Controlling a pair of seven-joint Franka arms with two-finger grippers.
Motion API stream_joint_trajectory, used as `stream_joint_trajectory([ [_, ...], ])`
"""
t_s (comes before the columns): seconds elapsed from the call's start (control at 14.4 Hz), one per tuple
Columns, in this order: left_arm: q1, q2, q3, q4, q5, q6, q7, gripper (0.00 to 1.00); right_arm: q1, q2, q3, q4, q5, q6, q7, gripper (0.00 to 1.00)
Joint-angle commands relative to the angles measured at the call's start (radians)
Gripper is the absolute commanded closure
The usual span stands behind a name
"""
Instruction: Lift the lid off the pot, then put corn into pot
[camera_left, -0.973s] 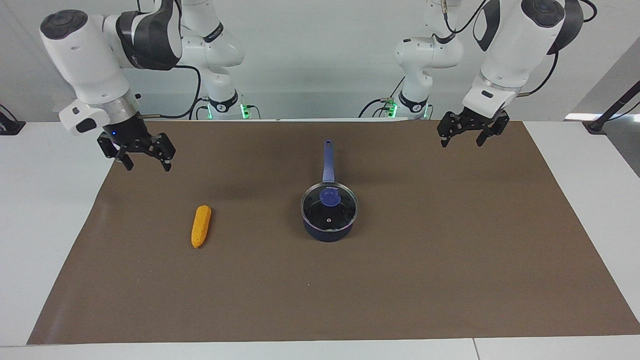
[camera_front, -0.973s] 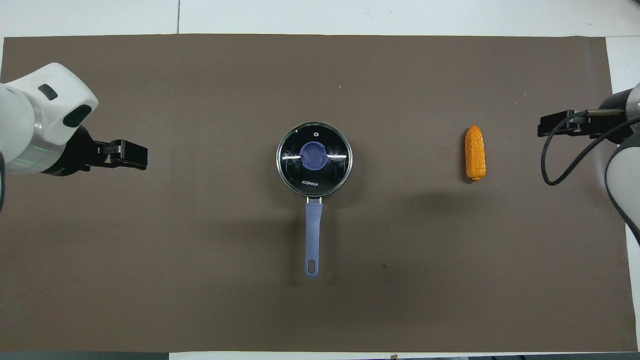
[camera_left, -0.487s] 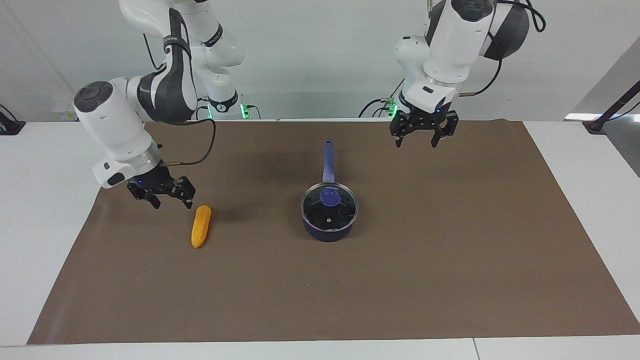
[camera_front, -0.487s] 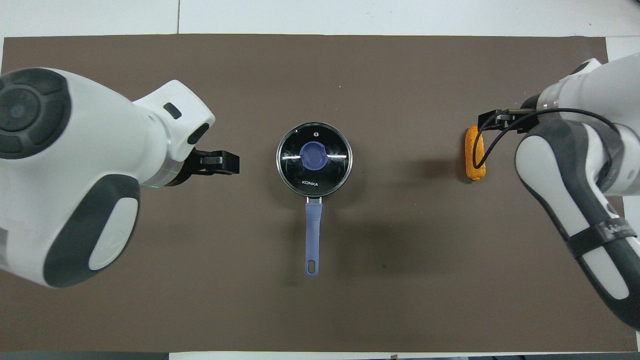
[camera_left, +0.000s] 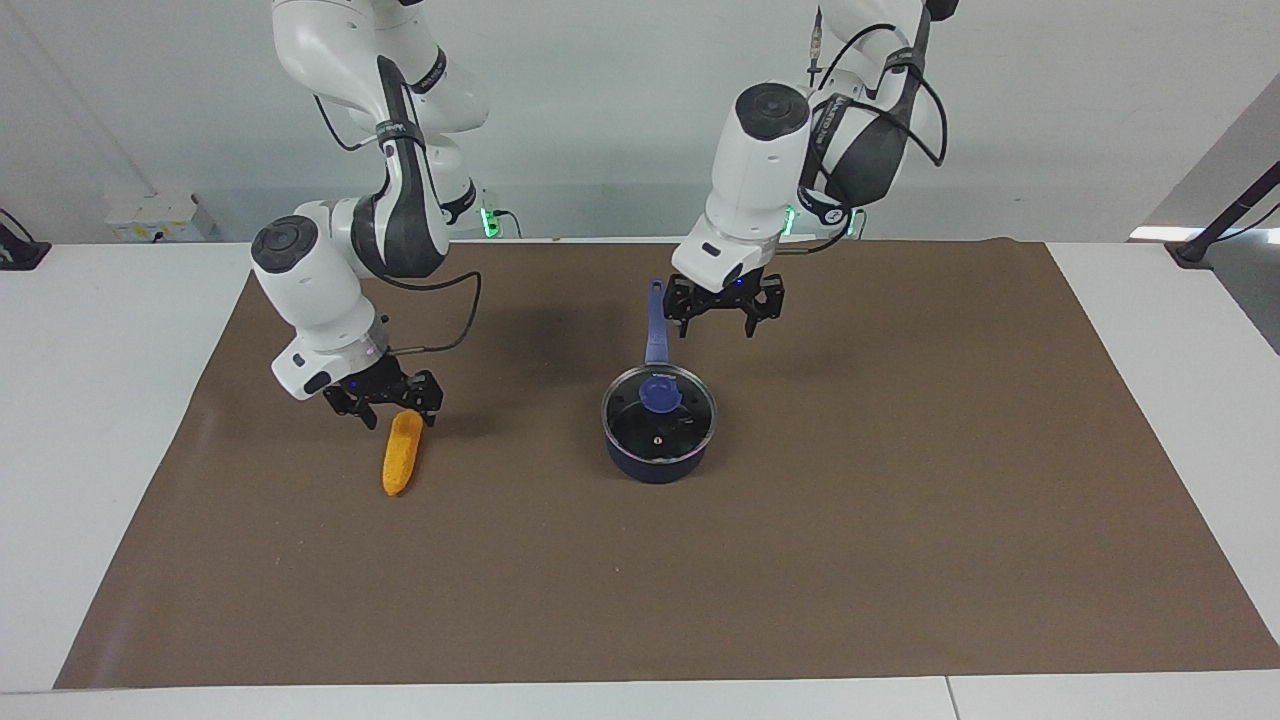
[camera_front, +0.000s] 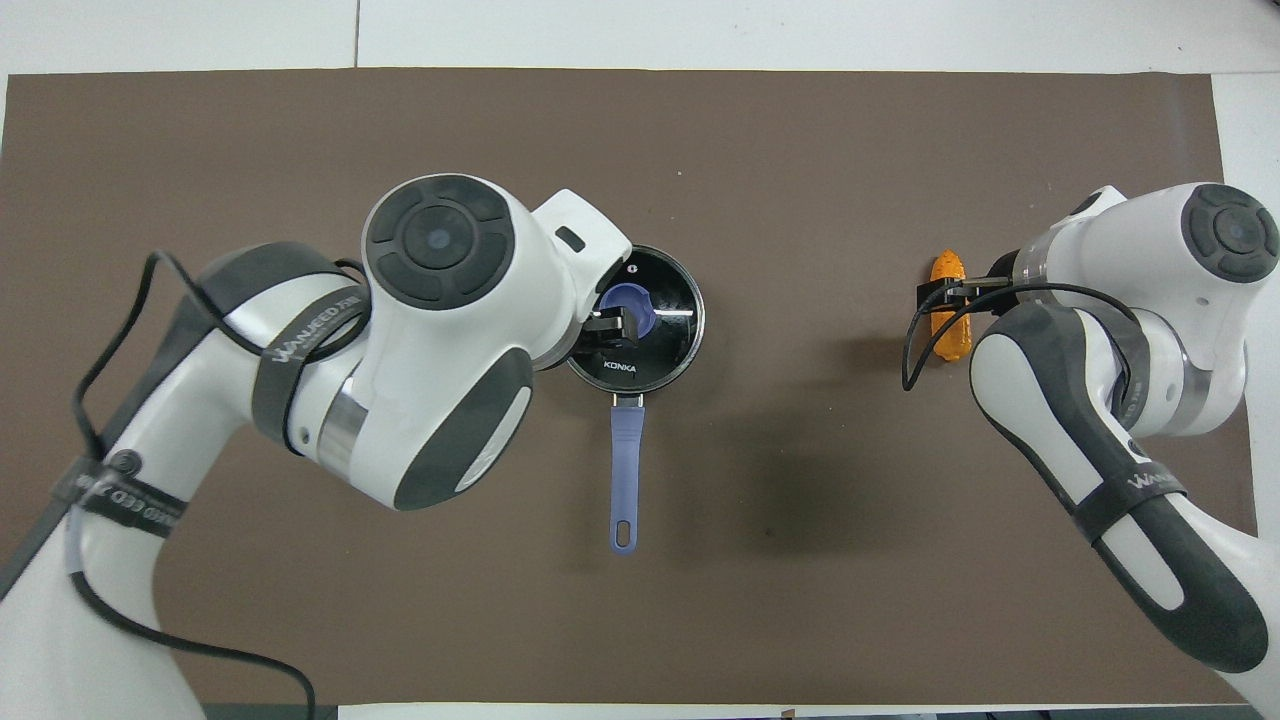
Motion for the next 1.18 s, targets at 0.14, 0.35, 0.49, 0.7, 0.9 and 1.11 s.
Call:
stream_joint_trajectory([
  [0.14, -0.055, 0.131, 0.015, 0.124, -0.005, 0.015, -0.100, 0.00, -0.016, 0.038, 0.005, -0.037, -0.015, 0.089, -0.014, 0.13],
  [0.35, -0.078, 0.188, 0.015, 0.169, 0.003, 0.033, -0.146, 0.00, -0.018, 0.064, 0.005, -0.034, -0.041, 0.107, -0.014, 0.19],
  [0.49, -0.078, 0.218, 0.020, 0.170, 0.005, 0.062, -0.147, 0.00, -0.019, 0.079, 0.005, -0.034, -0.041, 0.120, -0.014, 0.22],
  [0.7, -0.077, 0.226, 0.023, 0.170, 0.002, 0.070, -0.150, 0.00, -0.019, 0.084, 0.005, -0.033, -0.041, 0.127, -0.014, 0.31],
  [0.9, -0.071, 0.237, 0.021, 0.169, -0.001, 0.088, -0.172, 0.00, -0.022, 0.089, 0.004, -0.031, -0.043, 0.132, -0.015, 0.45],
  [1.11, -0.066, 0.238, 0.023, 0.169, 0.009, 0.090, -0.167, 0.00, -0.022, 0.089, 0.004, -0.025, -0.043, 0.120, -0.015, 0.82],
])
